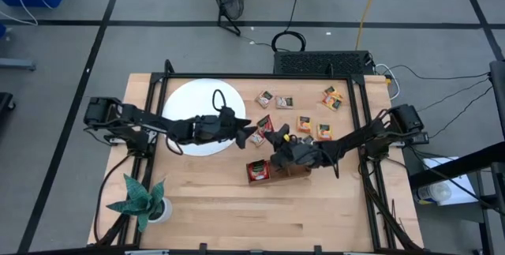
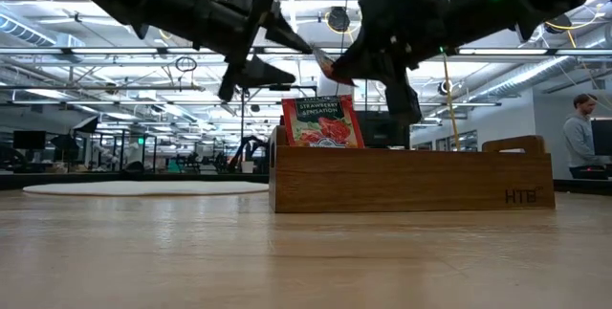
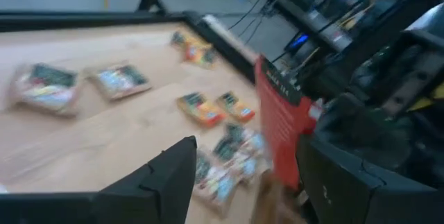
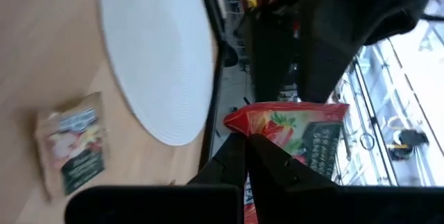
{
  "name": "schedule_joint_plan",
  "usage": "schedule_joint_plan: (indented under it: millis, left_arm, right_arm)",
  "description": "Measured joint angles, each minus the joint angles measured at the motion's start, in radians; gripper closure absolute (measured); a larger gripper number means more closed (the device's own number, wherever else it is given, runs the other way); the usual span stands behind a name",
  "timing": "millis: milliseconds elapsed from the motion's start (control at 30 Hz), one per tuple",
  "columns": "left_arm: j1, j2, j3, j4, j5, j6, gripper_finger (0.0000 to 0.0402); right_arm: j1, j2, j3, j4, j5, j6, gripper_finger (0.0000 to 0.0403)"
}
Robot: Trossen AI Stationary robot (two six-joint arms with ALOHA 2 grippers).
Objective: Pick & Place Tea
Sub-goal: Put the red tea bag into the left section of the wooden organizer
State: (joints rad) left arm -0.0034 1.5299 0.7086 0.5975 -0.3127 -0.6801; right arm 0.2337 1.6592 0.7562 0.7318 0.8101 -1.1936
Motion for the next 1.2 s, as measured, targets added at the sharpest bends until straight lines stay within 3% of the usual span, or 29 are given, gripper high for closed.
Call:
schedule_joint_plan:
  millis: [300, 567, 700, 900, 1000, 1067, 1200]
  left_arm:
    - [-0.004, 0.076, 0.002, 0.194, 0.05, 0.017, 0.0156]
    - [0.017, 0.087, 0.002, 0.22, 0.042, 0.017, 0.0162]
    - [0.022, 0.087, 0.003, 0.222, 0.058, 0.021, 0.0214]
    - [0.043, 0.087, 0.003, 0.228, 0.185, 0.083, 0.0379]
    - [0.046, 0.087, 0.003, 0.235, 0.241, 0.144, 0.0392]
    - [0.045, 0.076, 0.003, 0.224, 0.284, 0.206, 0.0397]
    - [-0.001, 0.005, 0.004, 0.159, 0.331, 0.415, 0.0398]
  right_arm:
    - [-0.007, 0.001, 0.0, -0.003, -0.004, 0.029, 0.0403]
    - [-0.007, 0.001, 0.0, -0.002, -0.034, 0.05, 0.0403]
    - [-0.007, 0.001, 0.0, -0.002, -0.057, 0.058, 0.0403]
    - [-0.007, 0.001, 0.0, -0.004, -0.059, 0.092, 0.0403]
    - [-0.007, 0.0, 0.001, -0.008, -0.058, 0.177, 0.0403]
    - [-0.002, 0.0, 0.001, -0.009, -0.046, 0.315, 0.0398]
    - [0.022, -0.003, 0.001, -0.055, 0.075, 0.64, 0.0378]
